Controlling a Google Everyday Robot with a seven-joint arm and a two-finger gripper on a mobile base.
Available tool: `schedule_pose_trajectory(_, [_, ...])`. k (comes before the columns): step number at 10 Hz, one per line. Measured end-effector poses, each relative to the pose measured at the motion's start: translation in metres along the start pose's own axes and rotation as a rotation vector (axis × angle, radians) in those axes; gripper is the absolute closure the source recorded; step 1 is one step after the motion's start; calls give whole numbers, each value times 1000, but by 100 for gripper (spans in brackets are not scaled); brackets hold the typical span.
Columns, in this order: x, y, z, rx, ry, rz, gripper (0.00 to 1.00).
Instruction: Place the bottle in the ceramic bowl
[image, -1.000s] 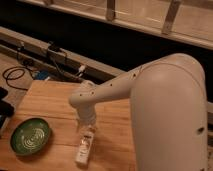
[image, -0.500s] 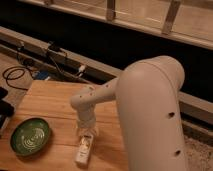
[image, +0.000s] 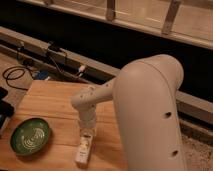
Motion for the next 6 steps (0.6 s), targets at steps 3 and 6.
schedule_pose_trajectory(3, [-7,-5,-20,-16,-63,27,100])
schedule_pose_trajectory(6, [-32,0,-81,-60,-198,22,100])
